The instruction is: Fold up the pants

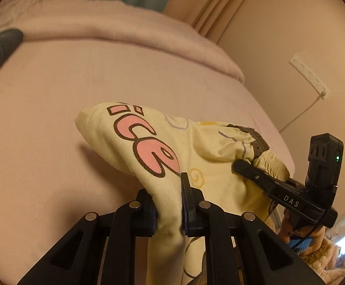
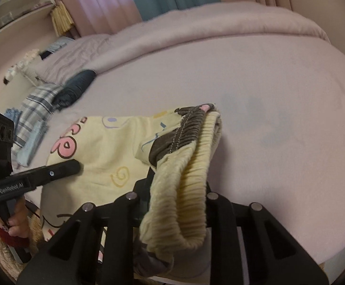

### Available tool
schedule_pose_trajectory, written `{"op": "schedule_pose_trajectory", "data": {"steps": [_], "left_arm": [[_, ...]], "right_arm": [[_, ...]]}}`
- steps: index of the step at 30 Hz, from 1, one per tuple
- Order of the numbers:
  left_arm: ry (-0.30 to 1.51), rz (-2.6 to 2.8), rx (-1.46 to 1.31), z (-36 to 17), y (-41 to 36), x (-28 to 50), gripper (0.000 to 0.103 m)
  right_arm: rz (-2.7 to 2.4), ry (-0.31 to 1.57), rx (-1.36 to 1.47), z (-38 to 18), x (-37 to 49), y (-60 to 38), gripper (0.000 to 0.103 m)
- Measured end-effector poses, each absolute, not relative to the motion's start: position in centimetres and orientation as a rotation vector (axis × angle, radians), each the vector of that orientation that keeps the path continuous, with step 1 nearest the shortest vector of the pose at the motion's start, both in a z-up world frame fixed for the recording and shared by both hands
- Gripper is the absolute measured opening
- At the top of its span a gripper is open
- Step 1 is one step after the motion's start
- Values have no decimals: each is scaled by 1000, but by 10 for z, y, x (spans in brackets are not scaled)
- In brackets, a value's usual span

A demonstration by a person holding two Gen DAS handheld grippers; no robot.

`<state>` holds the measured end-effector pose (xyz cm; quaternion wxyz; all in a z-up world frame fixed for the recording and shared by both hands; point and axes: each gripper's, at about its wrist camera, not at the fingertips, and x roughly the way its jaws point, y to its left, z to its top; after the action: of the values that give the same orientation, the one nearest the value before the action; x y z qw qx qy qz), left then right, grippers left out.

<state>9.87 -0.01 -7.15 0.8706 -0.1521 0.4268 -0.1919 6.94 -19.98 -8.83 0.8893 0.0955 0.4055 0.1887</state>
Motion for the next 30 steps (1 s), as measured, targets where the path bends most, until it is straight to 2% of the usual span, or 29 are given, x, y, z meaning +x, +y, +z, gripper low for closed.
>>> {"op": "schedule_pose_trajectory", "data": {"steps": [6, 10, 14, 19, 20, 21, 22, 23, 24, 25, 26, 27, 28, 30], "left_arm": [[816, -349, -319, -44, 18, 129, 13], [824, -292, -323, -51, 29, 162, 13], [891, -232, -301, -79, 35, 197, 13], [1037, -175, -286, -132, 47, 218, 15], [1061, -155, -281, -142, 50, 219, 19], [1070, -139, -273, -149, 50, 217, 30], [1058, -144, -270, -152, 52, 216, 31], [1047, -151, -274, -152, 53, 213, 32], [1045, -143, -273, -149, 54, 210, 38], [1048, -122, -269, -149, 55, 207, 49], [1047, -87, -260, -148, 57, 202, 54], [1043, -63, -254, -147, 59, 199, 60], [1040, -48, -251, -147, 60, 196, 62], [1037, -33, -246, -144, 62, 187, 62]], "right_arm": [[417, 761, 169, -57, 99, -184, 23], [415, 737, 148, -53, 124, -182, 24], [410, 806, 147, -75, 160, -171, 24], [391, 948, 118, -129, 194, -158, 26], [372, 983, 109, -140, 198, -160, 29], [330, 1016, 90, -152, 202, -162, 40], [323, 1010, 96, -155, 201, -165, 48], [336, 991, 110, -155, 199, -169, 48], [340, 984, 111, -154, 198, -171, 50], [327, 983, 98, -153, 197, -173, 56], [288, 979, 63, -151, 195, -177, 61], [258, 973, 40, -150, 193, -179, 72], [230, 967, 22, -148, 192, -178, 82], [198, 966, 7, -146, 186, -186, 85]]}}
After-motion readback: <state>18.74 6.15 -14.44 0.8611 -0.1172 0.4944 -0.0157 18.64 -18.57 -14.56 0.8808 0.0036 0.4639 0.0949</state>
